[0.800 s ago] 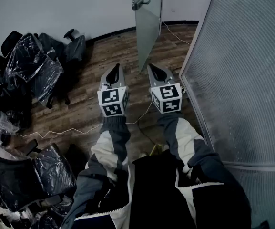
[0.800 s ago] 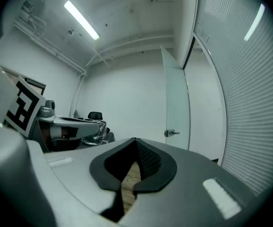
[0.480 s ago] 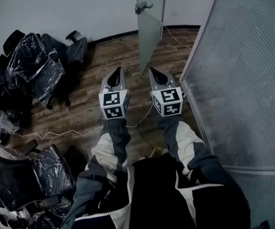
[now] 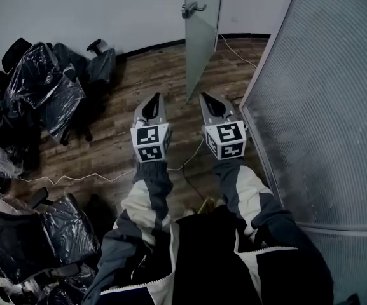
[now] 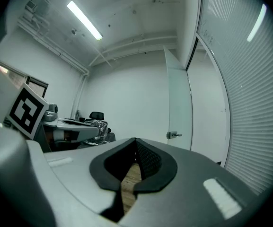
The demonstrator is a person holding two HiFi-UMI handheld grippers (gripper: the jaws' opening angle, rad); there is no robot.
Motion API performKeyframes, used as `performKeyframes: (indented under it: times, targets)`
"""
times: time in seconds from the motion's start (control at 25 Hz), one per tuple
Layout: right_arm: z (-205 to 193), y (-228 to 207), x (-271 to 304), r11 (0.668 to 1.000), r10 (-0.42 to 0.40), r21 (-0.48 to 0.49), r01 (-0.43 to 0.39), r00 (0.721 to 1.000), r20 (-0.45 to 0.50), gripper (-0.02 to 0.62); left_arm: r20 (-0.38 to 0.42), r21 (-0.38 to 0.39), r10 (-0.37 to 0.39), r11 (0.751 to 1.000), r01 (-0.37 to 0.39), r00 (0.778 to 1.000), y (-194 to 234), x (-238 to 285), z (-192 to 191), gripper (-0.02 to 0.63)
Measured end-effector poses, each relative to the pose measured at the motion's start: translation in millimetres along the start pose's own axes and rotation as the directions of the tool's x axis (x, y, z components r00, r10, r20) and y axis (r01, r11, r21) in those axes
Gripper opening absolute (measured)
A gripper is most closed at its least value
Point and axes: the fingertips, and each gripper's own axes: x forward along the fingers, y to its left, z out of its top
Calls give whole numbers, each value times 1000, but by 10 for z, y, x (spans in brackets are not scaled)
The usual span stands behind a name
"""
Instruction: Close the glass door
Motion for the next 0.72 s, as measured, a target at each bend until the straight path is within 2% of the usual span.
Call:
performKeyframes:
  times: [0.32, 0.72]
  targets:
    - [-69, -111, 330, 1000, -21, 3, 21, 1000, -14, 6, -3, 2, -32, 999, 32, 999, 170, 349, -47, 2]
    - [-228, -802, 1041, 999, -39, 5, 39, 999, -33, 6, -25, 6, -70, 998, 70, 997, 185, 1376, -150, 2]
